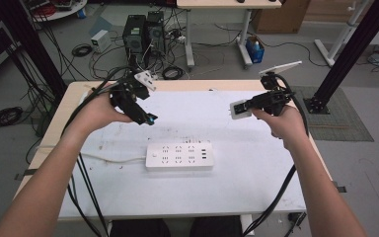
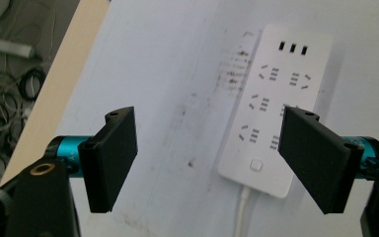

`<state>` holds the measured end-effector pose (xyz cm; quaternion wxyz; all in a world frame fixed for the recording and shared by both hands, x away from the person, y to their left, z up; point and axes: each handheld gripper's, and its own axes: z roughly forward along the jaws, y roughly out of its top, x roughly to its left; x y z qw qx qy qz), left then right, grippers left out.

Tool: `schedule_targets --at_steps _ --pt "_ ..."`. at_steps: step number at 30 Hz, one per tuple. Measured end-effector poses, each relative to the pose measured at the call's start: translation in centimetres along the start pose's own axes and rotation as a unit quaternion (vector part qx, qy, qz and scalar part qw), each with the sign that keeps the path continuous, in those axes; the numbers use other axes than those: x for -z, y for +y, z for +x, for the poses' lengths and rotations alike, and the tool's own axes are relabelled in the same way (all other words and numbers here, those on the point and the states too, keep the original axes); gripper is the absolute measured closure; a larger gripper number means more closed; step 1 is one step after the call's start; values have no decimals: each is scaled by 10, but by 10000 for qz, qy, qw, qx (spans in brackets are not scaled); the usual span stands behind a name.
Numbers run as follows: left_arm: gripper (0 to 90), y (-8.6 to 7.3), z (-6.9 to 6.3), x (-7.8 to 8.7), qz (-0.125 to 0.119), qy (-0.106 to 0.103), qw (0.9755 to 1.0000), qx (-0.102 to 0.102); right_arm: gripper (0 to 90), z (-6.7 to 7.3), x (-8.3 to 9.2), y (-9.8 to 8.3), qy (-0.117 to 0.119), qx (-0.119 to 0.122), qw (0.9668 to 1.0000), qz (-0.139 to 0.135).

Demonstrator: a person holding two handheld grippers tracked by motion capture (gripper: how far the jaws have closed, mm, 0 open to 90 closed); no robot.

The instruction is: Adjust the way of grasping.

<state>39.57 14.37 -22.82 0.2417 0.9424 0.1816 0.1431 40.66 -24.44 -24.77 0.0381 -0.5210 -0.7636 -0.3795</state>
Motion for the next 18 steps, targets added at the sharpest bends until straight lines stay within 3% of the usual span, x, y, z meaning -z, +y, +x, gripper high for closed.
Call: schedule_targets --at_steps 6,8,14,18 --pt "231 -19 11 7 362 202 9983 415 622 -2 15 0 -624 201 9978 99" --pt "231 -24 14 8 512 157 9968 590 621 -1 18 1 -811 304 9961 178" --pt "231 -38 20 7 994 108 9907 927 621 6 26 4 -1147 613 9909 360" --pt "231 -44 23 4 1218 54 9857 1159 621 17 23 6 -1314 1015 9841 629"
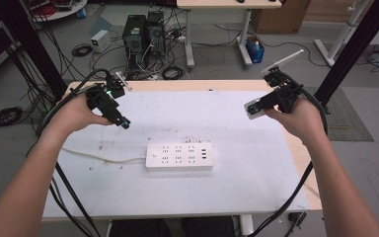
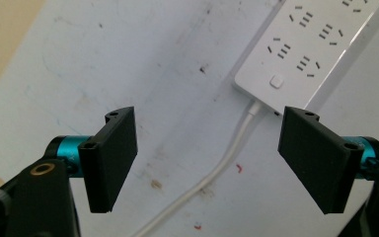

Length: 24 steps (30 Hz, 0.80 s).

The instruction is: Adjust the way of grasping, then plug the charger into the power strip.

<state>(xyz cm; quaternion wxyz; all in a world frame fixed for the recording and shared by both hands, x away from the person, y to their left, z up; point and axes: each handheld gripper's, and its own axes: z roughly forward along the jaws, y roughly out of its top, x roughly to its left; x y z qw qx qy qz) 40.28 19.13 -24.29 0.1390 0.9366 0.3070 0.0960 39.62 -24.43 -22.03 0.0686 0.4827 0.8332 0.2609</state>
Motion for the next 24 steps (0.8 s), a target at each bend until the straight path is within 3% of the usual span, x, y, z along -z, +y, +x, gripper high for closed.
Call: schedule_targets --at_steps 2,8,19,24 --pt "231 -2 2 -1 61 -24 10000 64 621 5 -1 3 -80 191 9997 103" --pt "231 -4 3 1 11 -8 9999 108 621 12 -3 8 -269 429 9981 339" --pt "231 -6 0 5 -36 5 9999 94 622 20 -6 14 -218 692 9965 413" --pt "231 -6 -1 4 -17 -12 10000 57 621 29 -15 22 -219 973 9936 531"
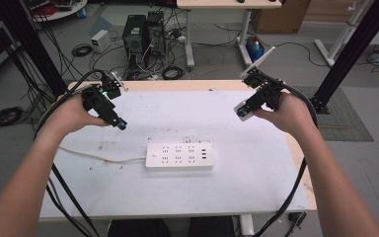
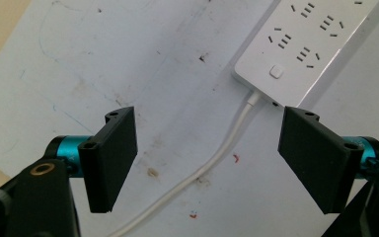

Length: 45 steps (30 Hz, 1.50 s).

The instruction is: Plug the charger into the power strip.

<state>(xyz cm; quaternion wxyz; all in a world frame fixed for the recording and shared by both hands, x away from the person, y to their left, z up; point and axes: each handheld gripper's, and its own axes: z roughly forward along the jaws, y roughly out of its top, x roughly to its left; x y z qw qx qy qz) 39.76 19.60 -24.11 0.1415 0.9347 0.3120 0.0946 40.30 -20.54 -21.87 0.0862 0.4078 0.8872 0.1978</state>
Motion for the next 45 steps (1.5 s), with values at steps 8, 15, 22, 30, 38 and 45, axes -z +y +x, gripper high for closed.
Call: schedule_targets --at_steps 8,15,22,30,38,45 --pt "231 2 -3 -1 -7 -25 10000 -95 621 12 -19 17 -29 497 9986 179" --pt "231 -2 -5 -1 -43 -73 9999 -92 622 26 -39 31 89 990 9945 338" --pt "231 -10 -4 1 -57 -91 9999 -58 621 45 -65 42 183 1598 9853 572" --pt "231 -18 -7 1 -43 -101 9999 -72 621 73 -99 49 337 2252 9696 900" --pt "231 -24 -11 0 -63 -115 9999 -68 621 94 -130 50 359 2799 9507 1284" --pt "231 -28 -12 0 -89 -128 9999 -44 621 108 -153 50 398 3248 9327 1519"
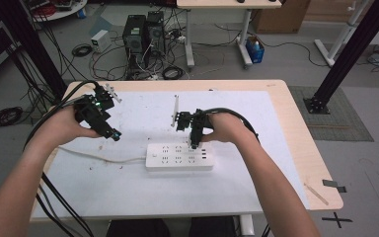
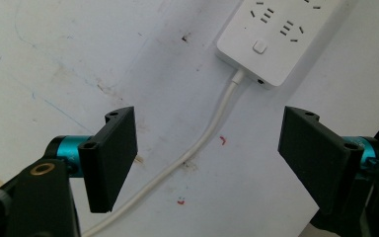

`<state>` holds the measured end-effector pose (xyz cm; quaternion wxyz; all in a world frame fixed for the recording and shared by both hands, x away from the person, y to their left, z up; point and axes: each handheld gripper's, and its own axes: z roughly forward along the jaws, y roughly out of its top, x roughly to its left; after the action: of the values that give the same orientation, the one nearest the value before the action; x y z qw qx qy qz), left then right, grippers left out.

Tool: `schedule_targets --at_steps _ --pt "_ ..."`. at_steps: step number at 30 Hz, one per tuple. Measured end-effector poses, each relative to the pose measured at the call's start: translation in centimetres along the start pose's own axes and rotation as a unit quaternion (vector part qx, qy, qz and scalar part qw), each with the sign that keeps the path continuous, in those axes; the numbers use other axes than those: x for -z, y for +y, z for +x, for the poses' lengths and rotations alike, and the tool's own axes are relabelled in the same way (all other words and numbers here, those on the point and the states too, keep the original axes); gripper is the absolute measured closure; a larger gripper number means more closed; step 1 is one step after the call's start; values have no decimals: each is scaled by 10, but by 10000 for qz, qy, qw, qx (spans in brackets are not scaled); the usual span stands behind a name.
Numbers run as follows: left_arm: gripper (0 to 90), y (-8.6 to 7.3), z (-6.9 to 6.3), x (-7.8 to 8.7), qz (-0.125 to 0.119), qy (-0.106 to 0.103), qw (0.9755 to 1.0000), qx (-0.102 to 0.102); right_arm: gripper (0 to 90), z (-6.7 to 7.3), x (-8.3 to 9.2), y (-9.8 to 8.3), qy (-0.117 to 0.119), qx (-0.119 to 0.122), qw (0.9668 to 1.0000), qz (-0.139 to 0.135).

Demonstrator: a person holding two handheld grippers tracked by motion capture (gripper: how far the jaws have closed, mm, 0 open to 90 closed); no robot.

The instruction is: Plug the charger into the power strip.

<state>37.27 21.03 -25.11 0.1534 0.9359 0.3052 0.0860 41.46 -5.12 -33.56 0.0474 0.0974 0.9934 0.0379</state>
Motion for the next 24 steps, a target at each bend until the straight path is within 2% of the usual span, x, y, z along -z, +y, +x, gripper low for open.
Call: schedule_targets --at_steps 5,9,13,14,17,18,20,22,24 --pt "231 -3 0 -1 34 0 10000 -39 622 2 -11 6 63 384 9991 144" --pt "231 -4 -1 -3 12 -20 10000 -26 622 2 -13 8 170 470 9987 108" --pt "231 -3 -2 -4 66 -40 9999 -108 622 3 -15 12 210 658 9975 136" --pt "231 -2 -3 -5 80 -55 9999 -126 623 4 -18 15 198 767 9965 250" --pt "231 -3 -3 -6 77 -62 9999 -124 623 4 -19 17 197 838 9956 366" --pt "231 -3 -4 -7 36 -74 9999 -63 625 4 -19 18 188 924 9949 357" --pt "231 -3 -3 -8 93 -82 9999 -92 626 3 -21 21 208 1048 9934 409" --pt "230 -4 -3 -9 130 -83 9998 -141 628 6 -29 23 195 1090 9918 643" --pt "231 -5 -5 -11 129 -87 9998 -151 629 5 -29 23 162 1169 9912 603"
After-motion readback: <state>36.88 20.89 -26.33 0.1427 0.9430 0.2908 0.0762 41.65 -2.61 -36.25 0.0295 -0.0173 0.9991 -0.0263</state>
